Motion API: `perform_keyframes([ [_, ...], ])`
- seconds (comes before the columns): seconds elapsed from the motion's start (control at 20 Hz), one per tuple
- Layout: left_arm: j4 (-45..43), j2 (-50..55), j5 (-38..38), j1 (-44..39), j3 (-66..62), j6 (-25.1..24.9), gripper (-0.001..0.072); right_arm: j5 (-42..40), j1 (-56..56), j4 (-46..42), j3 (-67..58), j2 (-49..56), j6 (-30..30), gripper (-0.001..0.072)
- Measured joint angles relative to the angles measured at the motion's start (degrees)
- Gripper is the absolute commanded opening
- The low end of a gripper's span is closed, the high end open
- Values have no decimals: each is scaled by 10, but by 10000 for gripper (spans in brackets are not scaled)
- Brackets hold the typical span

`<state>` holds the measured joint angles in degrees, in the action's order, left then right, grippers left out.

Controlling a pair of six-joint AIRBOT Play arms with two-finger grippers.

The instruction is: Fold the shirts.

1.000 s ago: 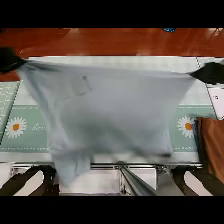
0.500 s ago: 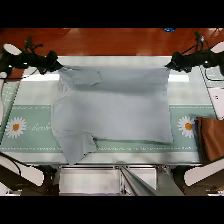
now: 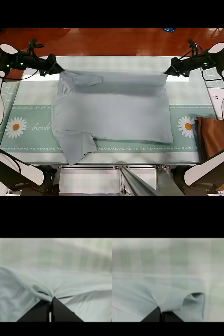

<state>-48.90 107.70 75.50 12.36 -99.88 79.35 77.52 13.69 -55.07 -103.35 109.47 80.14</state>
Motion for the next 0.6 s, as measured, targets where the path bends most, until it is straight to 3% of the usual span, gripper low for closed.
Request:
perform_keyframes([
  [0.2,-85,-7,74,-8,22,-6,22,73,3,-51,8,-5,-2,17],
  [0.6,-144,-8,110,-23,80,-12,22,101,-5,-98,87,-6,-1,17],
])
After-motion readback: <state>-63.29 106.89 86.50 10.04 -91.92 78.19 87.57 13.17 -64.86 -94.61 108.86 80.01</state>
